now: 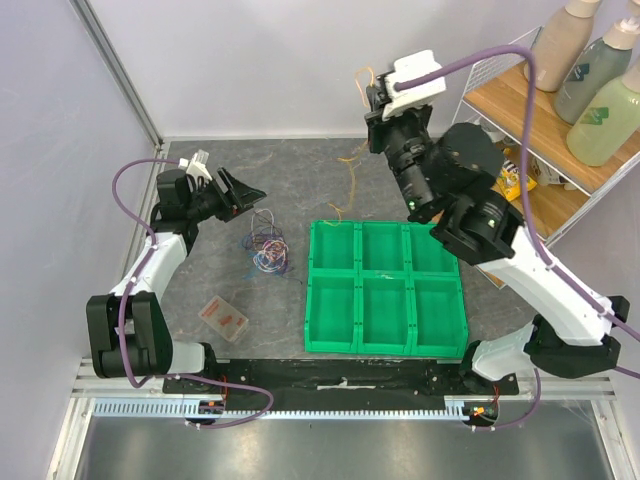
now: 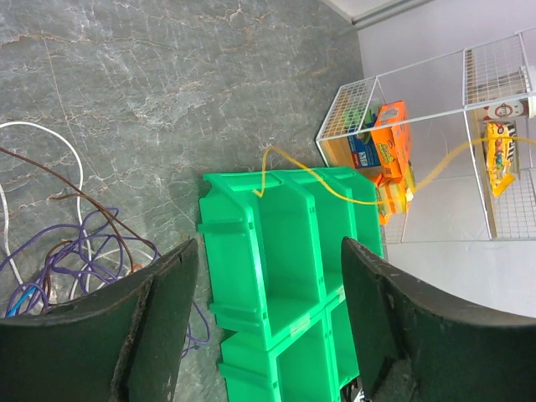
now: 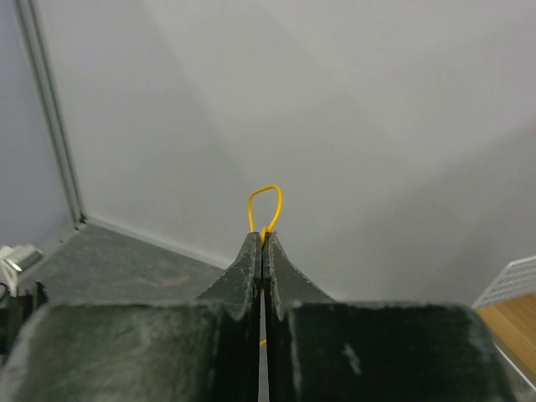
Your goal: Untangle the cables
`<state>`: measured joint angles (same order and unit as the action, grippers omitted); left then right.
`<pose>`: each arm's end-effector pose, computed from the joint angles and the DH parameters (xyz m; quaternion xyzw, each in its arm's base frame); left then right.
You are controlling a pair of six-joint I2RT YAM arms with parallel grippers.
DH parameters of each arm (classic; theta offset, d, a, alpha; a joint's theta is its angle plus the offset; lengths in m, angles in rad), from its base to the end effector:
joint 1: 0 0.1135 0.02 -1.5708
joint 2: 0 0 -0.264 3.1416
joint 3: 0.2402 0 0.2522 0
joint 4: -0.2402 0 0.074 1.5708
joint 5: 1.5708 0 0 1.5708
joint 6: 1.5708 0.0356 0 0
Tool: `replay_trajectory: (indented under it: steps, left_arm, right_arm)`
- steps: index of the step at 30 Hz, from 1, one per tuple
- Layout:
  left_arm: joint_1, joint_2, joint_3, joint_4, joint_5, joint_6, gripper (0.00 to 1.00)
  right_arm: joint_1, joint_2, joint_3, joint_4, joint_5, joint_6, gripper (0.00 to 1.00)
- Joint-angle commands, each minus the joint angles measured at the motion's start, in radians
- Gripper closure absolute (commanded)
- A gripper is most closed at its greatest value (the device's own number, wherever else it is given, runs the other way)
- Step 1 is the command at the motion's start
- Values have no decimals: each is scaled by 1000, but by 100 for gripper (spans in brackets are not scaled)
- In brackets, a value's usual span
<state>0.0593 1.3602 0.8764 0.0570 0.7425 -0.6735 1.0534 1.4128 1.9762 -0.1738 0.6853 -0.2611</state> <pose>0.3017 -0.0062 0.2693 -0.0974 0.8019 -0.4433 0.3886 0.1420 0.2039 0.5943 -0.0995 0.5857 0.1293 0.7939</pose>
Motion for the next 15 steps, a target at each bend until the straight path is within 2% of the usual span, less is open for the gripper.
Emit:
replay_trajectory:
  steps: [1,6,15]
  left_arm:
    - [2,-39,-5,37,31,-26,25]
    - [2,-39,-4,37,34,-24,25]
    - [7,-32,-4,41,44,-31,25]
  right_arm:
    - [-67,-32,-82,31,31,23,100]
    - [-134,-31,-73,19,-30,74,100]
    - [-139,9,52,-52,-203,140,100]
